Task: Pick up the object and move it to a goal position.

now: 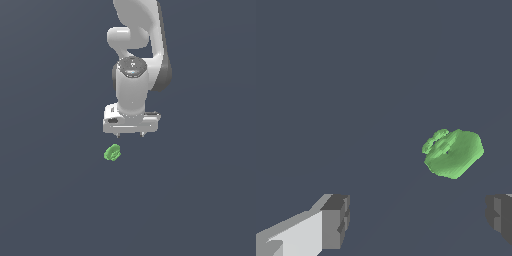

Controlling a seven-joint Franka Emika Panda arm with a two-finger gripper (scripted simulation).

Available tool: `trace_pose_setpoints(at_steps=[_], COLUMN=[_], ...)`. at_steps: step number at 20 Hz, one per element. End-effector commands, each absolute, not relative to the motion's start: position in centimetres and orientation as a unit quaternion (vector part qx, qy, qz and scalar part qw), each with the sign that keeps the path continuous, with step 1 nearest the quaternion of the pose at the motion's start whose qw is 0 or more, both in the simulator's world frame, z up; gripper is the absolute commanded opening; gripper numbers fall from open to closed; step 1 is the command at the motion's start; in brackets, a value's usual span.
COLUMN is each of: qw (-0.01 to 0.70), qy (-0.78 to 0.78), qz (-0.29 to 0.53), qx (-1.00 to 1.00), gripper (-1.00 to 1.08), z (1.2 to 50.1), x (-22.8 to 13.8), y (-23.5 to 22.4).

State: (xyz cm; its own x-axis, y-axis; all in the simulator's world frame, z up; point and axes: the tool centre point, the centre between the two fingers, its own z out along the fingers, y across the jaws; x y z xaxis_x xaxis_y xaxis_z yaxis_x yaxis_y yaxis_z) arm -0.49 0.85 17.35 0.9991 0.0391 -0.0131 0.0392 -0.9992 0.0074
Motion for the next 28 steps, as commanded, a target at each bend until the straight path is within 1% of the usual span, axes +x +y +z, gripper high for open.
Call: trace_pose_setpoints(at_steps=[1, 10, 22, 28], qw=[0.003, 0.0, -0.002, -0.001], qy=[0.011, -0.068, -0.261, -0.33], qz=[-0.007, -0.006, -0.004, -0.002], qx=[1.0, 0.998, 0.965, 0.944], gripper=[1.0, 1.0, 1.0, 1.0], z=[17.2, 15.6, 11.9, 10.6], x=[-0.5, -0.1, 0.4, 0.5], y=[0.7, -0.9, -5.0, -6.7])
